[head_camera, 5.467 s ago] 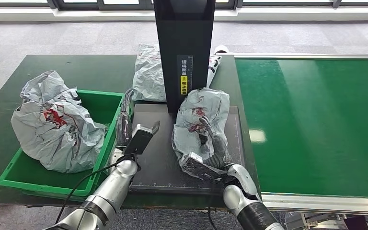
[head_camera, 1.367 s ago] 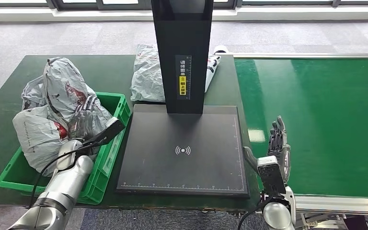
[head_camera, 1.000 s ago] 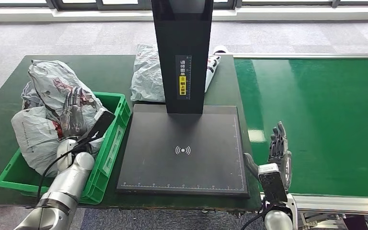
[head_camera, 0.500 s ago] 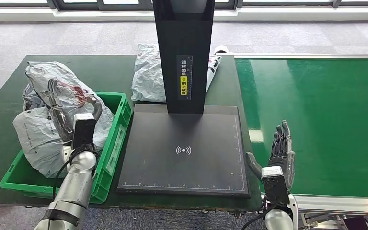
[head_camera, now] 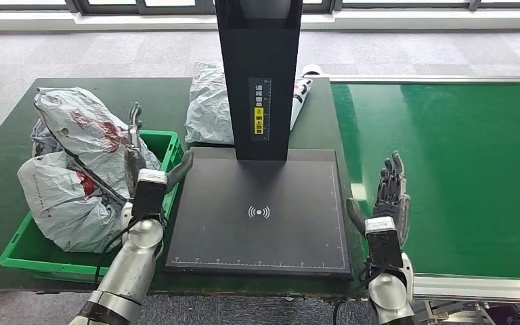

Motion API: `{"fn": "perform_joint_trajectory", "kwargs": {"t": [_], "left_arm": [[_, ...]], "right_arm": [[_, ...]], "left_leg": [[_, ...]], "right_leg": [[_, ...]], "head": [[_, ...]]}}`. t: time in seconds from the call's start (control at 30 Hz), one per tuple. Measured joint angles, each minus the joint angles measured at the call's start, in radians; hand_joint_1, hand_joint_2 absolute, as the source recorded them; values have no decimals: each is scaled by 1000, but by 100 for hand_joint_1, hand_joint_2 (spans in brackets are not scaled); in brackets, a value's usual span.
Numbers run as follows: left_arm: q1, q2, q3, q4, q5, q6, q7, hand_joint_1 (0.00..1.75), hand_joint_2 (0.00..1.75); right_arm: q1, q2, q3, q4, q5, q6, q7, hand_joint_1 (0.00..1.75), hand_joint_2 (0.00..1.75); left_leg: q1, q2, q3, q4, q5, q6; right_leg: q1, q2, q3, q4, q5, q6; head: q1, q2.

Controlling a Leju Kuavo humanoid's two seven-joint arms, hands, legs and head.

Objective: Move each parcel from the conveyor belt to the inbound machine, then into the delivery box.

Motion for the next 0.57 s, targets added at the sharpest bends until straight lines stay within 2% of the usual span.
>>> {"fn": "perform_joint_trajectory", "kwargs": {"t": [0.07, 0.2, 0.27, 0.57], "left_arm": [[-21, -22, -41, 43, 7, 20, -21, 0, 175], [-69, -75, -91, 150, 28, 136, -78, 0, 175], [-83, -90, -106, 188, 44, 169, -85, 0, 175], [-128, -131, -168, 319, 58, 209, -88, 0, 175]], "right_arm": [[-55, 10, 24, 53, -3, -20, -16, 0, 175], [-130, 31, 65, 140, -6, -68, -32, 0, 175], [-143, 37, 80, 170, -4, -81, -33, 0, 175], [-153, 45, 123, 219, -8, -106, -34, 0, 175]], "left_leg": [[0, 0, 0, 1, 0, 0], [0, -1, 0, 1, 1, 1], [0, -1, 0, 1, 1, 1], [0, -1, -1, 1, 0, 1]], "right_leg": [[0, 0, 0, 0, 1, 1], [0, -1, 1, 0, 1, 1], [0, -1, 1, 0, 1, 1], [0, -1, 0, 0, 0, 1]], "head": [[0, 0], [0, 0], [0, 0], [0, 0]]}}
